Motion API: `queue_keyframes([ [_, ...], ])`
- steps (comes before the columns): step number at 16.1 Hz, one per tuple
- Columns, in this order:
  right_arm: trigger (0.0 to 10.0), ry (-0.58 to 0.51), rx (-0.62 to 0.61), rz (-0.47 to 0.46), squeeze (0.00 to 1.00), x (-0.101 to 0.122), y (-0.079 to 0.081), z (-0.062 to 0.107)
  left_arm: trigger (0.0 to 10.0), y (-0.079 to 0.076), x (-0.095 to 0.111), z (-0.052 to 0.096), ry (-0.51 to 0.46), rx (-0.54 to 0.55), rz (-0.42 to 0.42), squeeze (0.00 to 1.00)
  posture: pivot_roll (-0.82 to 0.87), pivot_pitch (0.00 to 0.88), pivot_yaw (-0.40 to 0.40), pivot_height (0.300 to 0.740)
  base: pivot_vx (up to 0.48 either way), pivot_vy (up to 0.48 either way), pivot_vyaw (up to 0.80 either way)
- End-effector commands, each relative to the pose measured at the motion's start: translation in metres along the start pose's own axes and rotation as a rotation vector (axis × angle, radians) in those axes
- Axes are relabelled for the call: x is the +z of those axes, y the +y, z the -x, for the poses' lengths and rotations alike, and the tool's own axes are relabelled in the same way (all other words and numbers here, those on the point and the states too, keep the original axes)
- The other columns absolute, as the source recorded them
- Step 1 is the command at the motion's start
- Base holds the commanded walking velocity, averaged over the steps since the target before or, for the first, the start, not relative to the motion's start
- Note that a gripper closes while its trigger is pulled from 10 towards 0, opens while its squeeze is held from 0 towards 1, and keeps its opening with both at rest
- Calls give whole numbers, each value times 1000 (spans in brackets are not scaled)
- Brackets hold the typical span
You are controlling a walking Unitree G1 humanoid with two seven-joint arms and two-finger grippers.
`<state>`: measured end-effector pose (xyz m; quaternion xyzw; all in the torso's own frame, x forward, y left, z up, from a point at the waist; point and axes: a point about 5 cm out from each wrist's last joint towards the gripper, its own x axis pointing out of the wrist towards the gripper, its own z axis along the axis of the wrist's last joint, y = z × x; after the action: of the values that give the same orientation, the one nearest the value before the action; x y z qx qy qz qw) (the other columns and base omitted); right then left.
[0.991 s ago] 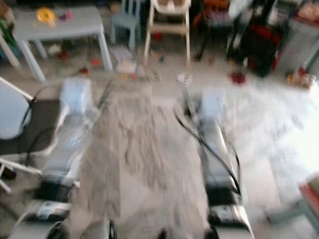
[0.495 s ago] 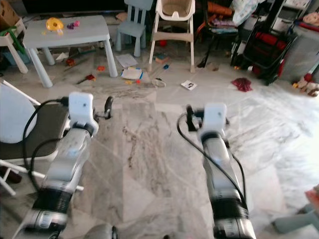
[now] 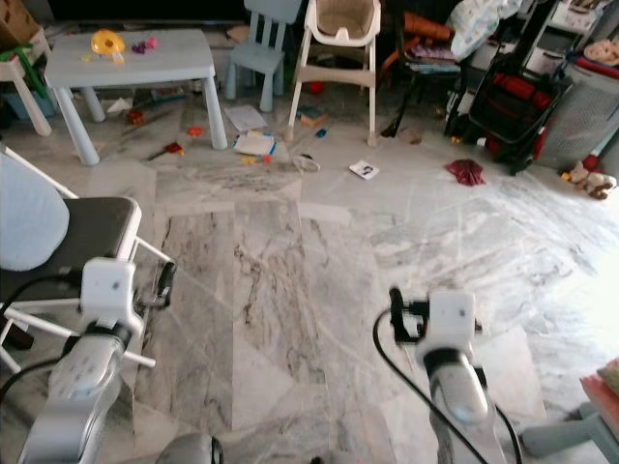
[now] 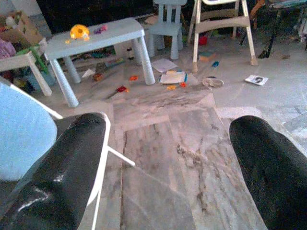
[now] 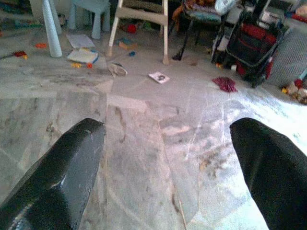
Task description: Move the pillow to the sofa
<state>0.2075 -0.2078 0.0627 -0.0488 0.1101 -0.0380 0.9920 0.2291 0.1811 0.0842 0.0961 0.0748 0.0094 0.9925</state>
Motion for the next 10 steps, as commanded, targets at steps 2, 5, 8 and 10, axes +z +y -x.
queue_keyframes([
  [2, 10000, -27, 10, -12, 0, 12, 9, -5, 10000, -9, 16, -5, -40, -69, 21, 0, -6, 0, -74, 740, 0, 0, 0],
  [5, 10000, -38, 48, -14, 0, 17, 17, -1, 10000, -14, 29, -3, -63, -147, 41, 0, -13, 0, -78, 740, 0, 0, -800],
  [8, 10000, -36, 45, -10, 0, 22, 13, -7, 10000, -12, 34, -5, -56, -131, 83, 0, -16, 0, -88, 740, 0, 0, -800],
  [10, 10000, -34, 47, -5, 0, 24, 13, -7, 10000, -12, 34, -3, -41, -133, 97, 0, -16, 0, -92, 740, 122, 0, -800],
])
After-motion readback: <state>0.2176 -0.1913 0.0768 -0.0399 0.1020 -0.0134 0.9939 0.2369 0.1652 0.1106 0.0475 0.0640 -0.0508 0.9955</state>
